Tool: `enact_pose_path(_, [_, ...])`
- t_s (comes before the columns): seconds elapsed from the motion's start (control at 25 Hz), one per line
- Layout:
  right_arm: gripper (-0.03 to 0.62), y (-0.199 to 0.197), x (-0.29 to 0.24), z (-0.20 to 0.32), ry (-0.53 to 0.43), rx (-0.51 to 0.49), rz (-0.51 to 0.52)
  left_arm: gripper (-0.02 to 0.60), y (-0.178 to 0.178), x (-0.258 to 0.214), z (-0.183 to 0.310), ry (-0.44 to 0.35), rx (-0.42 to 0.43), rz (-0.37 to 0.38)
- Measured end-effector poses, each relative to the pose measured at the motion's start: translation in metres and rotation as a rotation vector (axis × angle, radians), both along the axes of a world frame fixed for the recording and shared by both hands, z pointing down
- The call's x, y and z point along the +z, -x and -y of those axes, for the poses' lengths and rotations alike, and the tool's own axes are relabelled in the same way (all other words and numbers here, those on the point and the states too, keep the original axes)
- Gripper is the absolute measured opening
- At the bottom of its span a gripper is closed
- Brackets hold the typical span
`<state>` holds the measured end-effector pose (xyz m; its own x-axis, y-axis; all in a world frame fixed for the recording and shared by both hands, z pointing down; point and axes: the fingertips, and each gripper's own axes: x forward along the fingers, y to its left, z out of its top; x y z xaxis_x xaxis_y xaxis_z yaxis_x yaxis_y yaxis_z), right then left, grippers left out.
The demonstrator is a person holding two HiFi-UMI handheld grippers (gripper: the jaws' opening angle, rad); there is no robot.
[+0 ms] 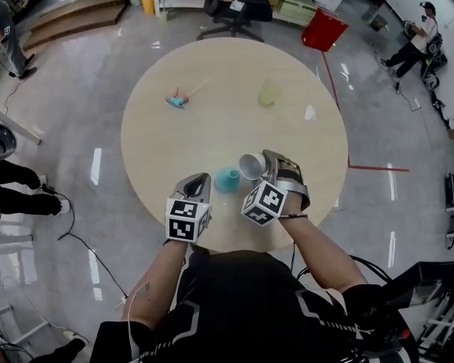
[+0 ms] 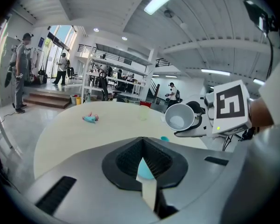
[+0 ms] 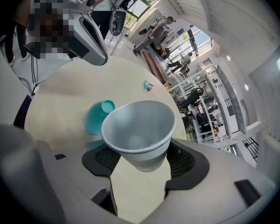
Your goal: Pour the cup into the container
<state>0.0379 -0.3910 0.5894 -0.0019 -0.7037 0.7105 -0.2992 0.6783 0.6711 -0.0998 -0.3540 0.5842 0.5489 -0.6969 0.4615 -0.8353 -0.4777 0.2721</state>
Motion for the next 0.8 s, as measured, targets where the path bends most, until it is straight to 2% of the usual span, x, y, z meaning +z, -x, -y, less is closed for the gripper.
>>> enact_pose_path(0.8, [0.310,0.0090,0.0092,0.0054,-0.081,-0.073,-0.200,-0.011,-0.0048,0.0097,-0.0013,0.008,0.047,-0.010])
